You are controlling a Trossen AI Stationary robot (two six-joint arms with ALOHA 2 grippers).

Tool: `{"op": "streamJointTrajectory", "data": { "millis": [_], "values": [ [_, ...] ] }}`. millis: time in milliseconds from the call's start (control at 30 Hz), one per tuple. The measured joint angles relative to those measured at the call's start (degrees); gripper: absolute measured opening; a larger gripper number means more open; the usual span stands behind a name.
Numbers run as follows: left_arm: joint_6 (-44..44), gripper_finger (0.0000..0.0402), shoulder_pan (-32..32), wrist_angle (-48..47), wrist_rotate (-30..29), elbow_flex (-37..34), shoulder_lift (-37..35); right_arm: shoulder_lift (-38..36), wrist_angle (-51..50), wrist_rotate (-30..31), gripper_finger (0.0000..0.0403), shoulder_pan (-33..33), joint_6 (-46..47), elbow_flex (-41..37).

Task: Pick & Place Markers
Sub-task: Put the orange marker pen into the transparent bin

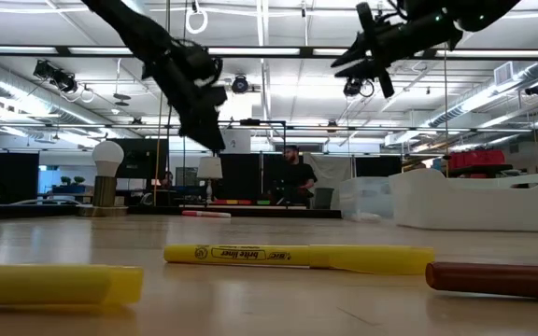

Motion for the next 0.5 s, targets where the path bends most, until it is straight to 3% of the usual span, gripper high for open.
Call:
{"op": "streamJointTrajectory", "data": {
  "millis": [300, 500],
  "values": [
    [7.9, 0.017, 0.1, 0.1, 0.4, 1.8, 13.4, -0.6, 1.5, 3.6, 0.0086, 3.2, 3.4, 0.0],
    [17.6, 0.0223, 0.1, -0.2, 0.0, 7.0, 19.6, -0.5, 1.3, 5.1, 0.0086, 5.1, 5.7, 0.0]
  ]
}}
